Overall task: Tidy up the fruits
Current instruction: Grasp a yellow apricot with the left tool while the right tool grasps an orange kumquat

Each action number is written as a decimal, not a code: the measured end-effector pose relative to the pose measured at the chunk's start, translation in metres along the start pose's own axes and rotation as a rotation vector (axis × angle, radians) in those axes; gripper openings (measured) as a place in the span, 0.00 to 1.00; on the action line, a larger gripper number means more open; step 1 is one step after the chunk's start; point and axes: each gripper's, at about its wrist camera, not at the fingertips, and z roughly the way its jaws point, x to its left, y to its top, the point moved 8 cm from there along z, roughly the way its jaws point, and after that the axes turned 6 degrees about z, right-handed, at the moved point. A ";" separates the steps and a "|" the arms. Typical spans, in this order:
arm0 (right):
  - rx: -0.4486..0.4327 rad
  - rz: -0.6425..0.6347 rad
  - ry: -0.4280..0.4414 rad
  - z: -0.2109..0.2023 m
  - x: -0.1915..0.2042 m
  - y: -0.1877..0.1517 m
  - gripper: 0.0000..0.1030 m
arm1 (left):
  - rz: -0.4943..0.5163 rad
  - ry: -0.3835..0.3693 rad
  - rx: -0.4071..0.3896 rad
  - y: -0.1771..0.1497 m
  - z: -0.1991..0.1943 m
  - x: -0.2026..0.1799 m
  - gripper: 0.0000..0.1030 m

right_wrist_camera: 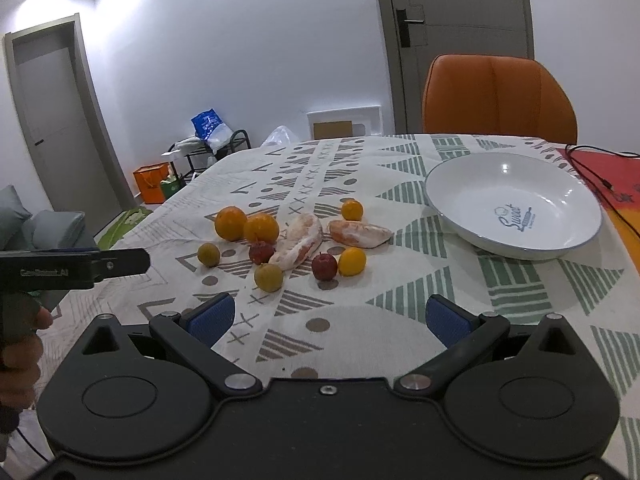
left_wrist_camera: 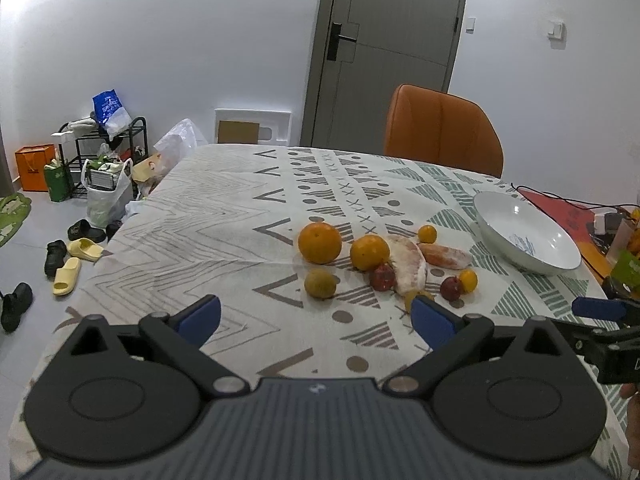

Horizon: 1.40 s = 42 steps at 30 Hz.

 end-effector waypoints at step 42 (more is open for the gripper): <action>0.108 0.080 0.064 0.095 -0.033 0.024 0.23 | -0.077 -0.050 0.111 0.003 0.099 0.000 0.25</action>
